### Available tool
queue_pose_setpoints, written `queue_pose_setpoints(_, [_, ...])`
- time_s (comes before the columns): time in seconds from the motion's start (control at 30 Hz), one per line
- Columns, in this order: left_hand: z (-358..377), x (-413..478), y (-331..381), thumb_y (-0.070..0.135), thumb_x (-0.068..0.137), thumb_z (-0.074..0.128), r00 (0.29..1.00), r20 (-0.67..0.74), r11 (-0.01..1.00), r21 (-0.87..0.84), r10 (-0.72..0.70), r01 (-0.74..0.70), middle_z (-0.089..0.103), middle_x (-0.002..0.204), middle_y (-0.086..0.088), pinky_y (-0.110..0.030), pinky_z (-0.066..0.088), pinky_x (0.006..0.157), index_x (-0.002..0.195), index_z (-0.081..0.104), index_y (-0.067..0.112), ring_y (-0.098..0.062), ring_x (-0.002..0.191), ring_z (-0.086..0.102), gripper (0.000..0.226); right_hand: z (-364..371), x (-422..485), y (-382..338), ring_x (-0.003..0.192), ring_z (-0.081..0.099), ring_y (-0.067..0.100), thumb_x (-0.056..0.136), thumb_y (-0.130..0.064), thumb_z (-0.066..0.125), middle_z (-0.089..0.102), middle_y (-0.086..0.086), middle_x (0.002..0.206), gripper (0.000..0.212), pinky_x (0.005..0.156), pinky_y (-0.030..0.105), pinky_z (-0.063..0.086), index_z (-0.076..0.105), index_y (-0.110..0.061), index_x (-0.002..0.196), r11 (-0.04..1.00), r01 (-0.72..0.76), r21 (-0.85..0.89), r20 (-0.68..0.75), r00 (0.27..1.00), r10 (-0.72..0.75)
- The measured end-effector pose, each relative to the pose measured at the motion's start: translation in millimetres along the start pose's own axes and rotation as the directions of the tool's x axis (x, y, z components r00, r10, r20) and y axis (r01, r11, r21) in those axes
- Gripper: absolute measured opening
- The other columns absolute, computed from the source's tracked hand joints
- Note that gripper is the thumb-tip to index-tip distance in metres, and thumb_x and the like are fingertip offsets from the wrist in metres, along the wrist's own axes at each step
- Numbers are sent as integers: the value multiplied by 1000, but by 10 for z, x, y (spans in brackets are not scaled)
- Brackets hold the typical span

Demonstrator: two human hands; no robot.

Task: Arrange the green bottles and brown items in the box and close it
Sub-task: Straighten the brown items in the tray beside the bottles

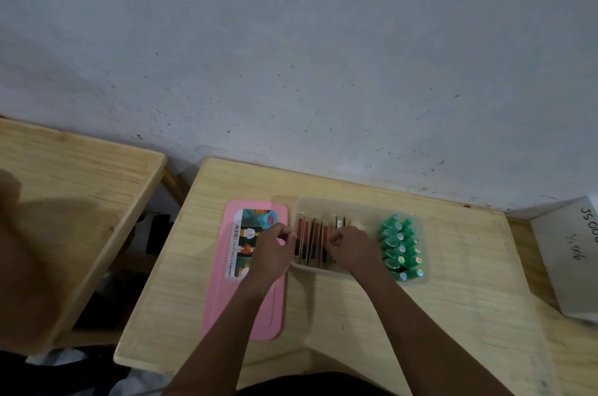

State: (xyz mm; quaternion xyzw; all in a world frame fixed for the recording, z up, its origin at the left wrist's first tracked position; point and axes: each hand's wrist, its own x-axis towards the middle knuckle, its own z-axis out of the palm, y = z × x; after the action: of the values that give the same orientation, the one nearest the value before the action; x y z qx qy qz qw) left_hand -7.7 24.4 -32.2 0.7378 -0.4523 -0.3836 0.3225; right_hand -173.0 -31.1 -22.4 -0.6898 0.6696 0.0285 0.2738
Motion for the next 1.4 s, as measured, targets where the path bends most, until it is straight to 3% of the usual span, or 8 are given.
queue_pose_setpoints(0.43, [24, 7, -38, 16, 93, 55, 1000, -11, 1000, -1, 6, -6, 66, 98, -1, -25, 47, 85, 97, 64, 11, -11, 95, 60, 10, 84, 7, 56, 99, 62, 22, 90, -31, 56, 61, 0, 109, 22, 76, 31, 51, 72, -34, 105, 998, -6, -55, -114, 994, 0])
queue_pose_setpoints(0.6, [35, 24, -60, 16, 93, 55, 1000, -5, 1000, -3, -5, 5, 67, 97, -1, -23, 47, 84, 96, 64, 11, -12, 94, 61, 10, 140, 39, 88, 77, 67, 21, 86, -23, 60, 70, 0, 101, 23, 70, 33, 58, 75, -35, 100, 993, 23, 112, -63, 998, -16])
queue_pose_setpoints(0.7, [35, 19, -50, 14, 93, 55, 1000, -10, 1000, -6, 0, 0, 66, 96, -1, -19, 42, 80, 95, 64, 11, -12, 93, 60, 9, 112, 27, 143, 93, 63, 23, 87, -21, 56, 60, 4, 113, 25, 76, 36, 56, 68, -30, 107, 994, -70, 89, -171, 982, 85])
queue_pose_setpoints(0.97, [28, 1, -28, 14, 93, 55, 1000, -7, 1000, 7, 3, -3, 66, 95, -2, -23, 43, 83, 93, 63, 11, -12, 93, 60, 9, 109, 76, 182, 98, 65, 28, 86, -26, 60, 67, 9, 110, 37, 83, 38, 53, 53, -13, 120, 955, -225, 195, -9, 973, 231])
queue_pose_setpoints(1.1, [29, -7, -21, 13, 93, 55, 1000, -17, 1000, 11, 18, -18, 65, 95, 0, -21, 42, 80, 94, 63, 12, -12, 92, 59, 8, 58, 54, 182, 89, 66, 25, 90, -27, 57, 69, 12, 103, 31, 78, 36, 54, 63, -8, 114, 788, -241, 566, 60, 966, 252])
queue_pose_setpoints(1.2, [33, -6, -24, 14, 93, 55, 1000, -17, 1000, 8, 9, -9, 65, 96, 0, -20, 41, 79, 95, 63, 12, -12, 93, 60, 8, -47, 28, 168, 62, 49, 16, 94, -19, 42, 54, 5, 73, 23, 54, 27, 38, 58, -13, 78, 581, -306, 754, 164, 944, 285])
queue_pose_setpoints(1.3, [32, -9, -20, 15, 94, 55, 1000, -16, 1000, 2, 1, -1, 65, 97, 0, -21, 42, 80, 97, 63, 12, -12, 93, 60, 10, -166, -9, 170, 52, 42, 11, 94, -13, 33, 47, 4, 70, 24, 39, 21, 28, 55, -10, 84, 342, -383, 858, 287, 910, 297])
queue_pose_setpoints(1.4, [33, -4, -31, 15, 94, 55, 1000, -17, 1000, -2, 8, -8, 66, 97, -1, -23, 45, 80, 97, 64, 12, -12, 93, 61, 10, -230, -63, 159, 46, 37, 8, 98, -16, 34, 49, 2, 69, 26, 37, 18, 24, 55, -11, 84, 246, -391, 887, 335, 911, 241])
